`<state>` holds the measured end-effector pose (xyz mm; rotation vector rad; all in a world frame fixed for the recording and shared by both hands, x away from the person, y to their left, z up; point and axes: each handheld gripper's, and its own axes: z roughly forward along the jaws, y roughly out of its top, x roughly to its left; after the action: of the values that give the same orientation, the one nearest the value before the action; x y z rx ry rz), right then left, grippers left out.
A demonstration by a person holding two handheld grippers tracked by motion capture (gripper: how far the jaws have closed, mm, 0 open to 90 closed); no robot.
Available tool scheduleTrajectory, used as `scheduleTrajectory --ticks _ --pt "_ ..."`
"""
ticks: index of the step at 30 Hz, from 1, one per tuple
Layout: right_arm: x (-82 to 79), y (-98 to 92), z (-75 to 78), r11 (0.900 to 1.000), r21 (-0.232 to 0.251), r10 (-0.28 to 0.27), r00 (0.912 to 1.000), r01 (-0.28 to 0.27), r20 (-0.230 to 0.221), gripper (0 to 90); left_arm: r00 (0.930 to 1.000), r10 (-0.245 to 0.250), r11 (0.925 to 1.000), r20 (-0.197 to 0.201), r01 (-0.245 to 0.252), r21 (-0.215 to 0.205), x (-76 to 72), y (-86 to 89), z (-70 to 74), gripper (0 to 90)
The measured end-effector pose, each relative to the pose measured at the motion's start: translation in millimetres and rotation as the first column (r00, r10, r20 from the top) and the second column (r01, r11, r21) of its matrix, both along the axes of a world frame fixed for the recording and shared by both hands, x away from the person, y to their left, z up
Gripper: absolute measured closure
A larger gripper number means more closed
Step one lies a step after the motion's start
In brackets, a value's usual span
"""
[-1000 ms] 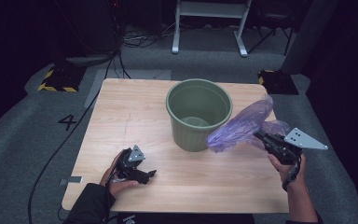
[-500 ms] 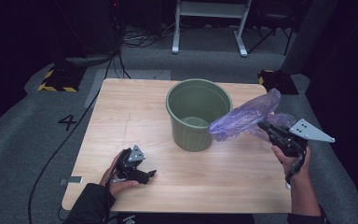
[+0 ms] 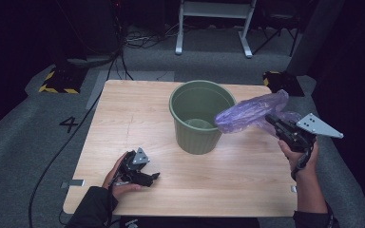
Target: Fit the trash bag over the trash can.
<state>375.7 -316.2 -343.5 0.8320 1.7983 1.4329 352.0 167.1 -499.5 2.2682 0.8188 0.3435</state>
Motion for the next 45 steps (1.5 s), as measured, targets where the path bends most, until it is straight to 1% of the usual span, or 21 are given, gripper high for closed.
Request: scheduleTrajectory --ticks 1,2,3,7,10,14,15,19,24,27,28,31,32,33,35,38,39,43,45 --pt "1.3 1.0 1.1 1.0 -0.005 -0.006 1.0 0.006 0.002 89.3 0.9999 -0.006 1.0 0.008 0.006 0.005 -0.8 -1.0 1.0 16.0" --pt "2.6 2.1 2.1 1.0 -0.011 -0.014 0.9999 0.014 0.005 89.3 0.9998 -0.013 0.9999 0.014 0.013 0.0 -1.3 -1.7 2.4 16.9" --pt "4.2 3.4 3.3 1.0 -0.014 -0.018 0.9998 0.018 0.007 89.3 0.9998 -0.012 0.9999 0.015 0.012 -0.007 -1.5 -2.1 3.5 15.9" --pt "9.4 7.4 5.7 0.999 -0.027 -0.036 0.9993 0.036 0.009 89.4 0.9988 0.004 0.9996 0.048 -0.003 -0.027 -2.1 -1.9 11.4 15.7" --pt "13.5 9.6 6.5 0.998 -0.034 -0.051 0.9987 0.051 0.009 89.3 0.9949 0.031 0.9989 0.096 -0.027 -0.039 -2.2 -1.1 21.7 15.9" --pt "16.9 12.8 7.1 0.997 -0.035 -0.063 0.998 0.063 0.011 89.3 0.9906 0.038 0.9965 0.132 -0.028 -0.079 -2.3 2.0 35.6 16.3" --pt "18.0 13.8 6.9 0.997 -0.038 -0.066 0.9977 0.067 0.011 89.3 0.9903 0.039 0.9956 0.133 -0.027 -0.089 -1.9 2.7 38.5 16.3" --pt "22.2 18.3 5.8 0.996 -0.056 -0.075 0.9971 0.076 0.008 89.3 0.9884 0.03 0.9941 0.149 -0.014 -0.108 -0.3 3.1 46.7 16.3" --pt "25.9 22.4 5.6 0.995 -0.062 -0.076 0.9971 0.076 0.007 89.3 0.9881 0.03 0.9926 0.151 -0.011 -0.121 6.6 3.0 50.2 16.4" --pt "27.6 25.1 5.7 0.995 -0.069 -0.076 0.9971 0.077 0.005 89.3 0.9897 0.042 0.9847 0.137 -0.018 -0.174 10.9 5.9 55.7 16.4" --pt "28.0 25.9 5.7 0.995 -0.07 -0.077 0.997 0.077 0.006 89.3 0.9885 0.05 0.9805 0.143 -0.022 -0.195 11.5 7.3 60.0 16.4" --pt "29.9 29.2 6.0 0.993 -0.09 -0.08 0.9968 0.08 0.005 89.2 0.9816 0.07 0.9717 0.178 -0.026 -0.235 11.3 11.6 73.7 16.4" --pt "30.5 29.8 5.9 0.992 -0.094 -0.08 0.9968 0.08 0.006 89.2 0.9781 0.072 0.9682 0.195 -0.021 -0.249 10.9 13.6 80.8 16.4" --pt "31.2 31.1 5.8 0.992 -0.099 -0.081 0.9967 0.081 0.003 89.2 0.9739 0.082 0.9668 0.211 -0.026 -0.254 10.4 14.6 86.6 16.4" --pt "32.1 33.2 5.9 0.992 -0.102 -0.078 0.9969 0.078 0.002 89.2 0.9679 0.096 0.965 0.232 -0.033 -0.26 9.6 14.3 99.1 17.0" --pt "32.4 36.4 6.2 0.992 -0.105 -0.07 0.9975 0.07 0.002 89.2 0.9607 0.091 0.9623 0.262 -0.017 -0.271 8.3 11.7 114.1 18.4" --pt "32.4 37.7 6.3 0.991 -0.111 -0.07 0.9976 0.07 0.004 89.2 0.9569 0.088 0.9612 0.277 -0.009 -0.276 8.4 9.8 120.4 18.4" --pt "32.7 41.4 6.9 0.991 -0.118 -0.067 0.9977 0.067 0.004 89.2 0.9508 0.076 0.9563 0.301 0.016 -0.292 10.4 4.1 135.0 18.7" --pt "32.6 43.0 7.7 0.99 -0.123 -0.066 0.9978 0.066 0.006 89.2 0.9496 0.07 0.9543 0.306 0.025 -0.298 12.6 0.2 141.7 19.0"
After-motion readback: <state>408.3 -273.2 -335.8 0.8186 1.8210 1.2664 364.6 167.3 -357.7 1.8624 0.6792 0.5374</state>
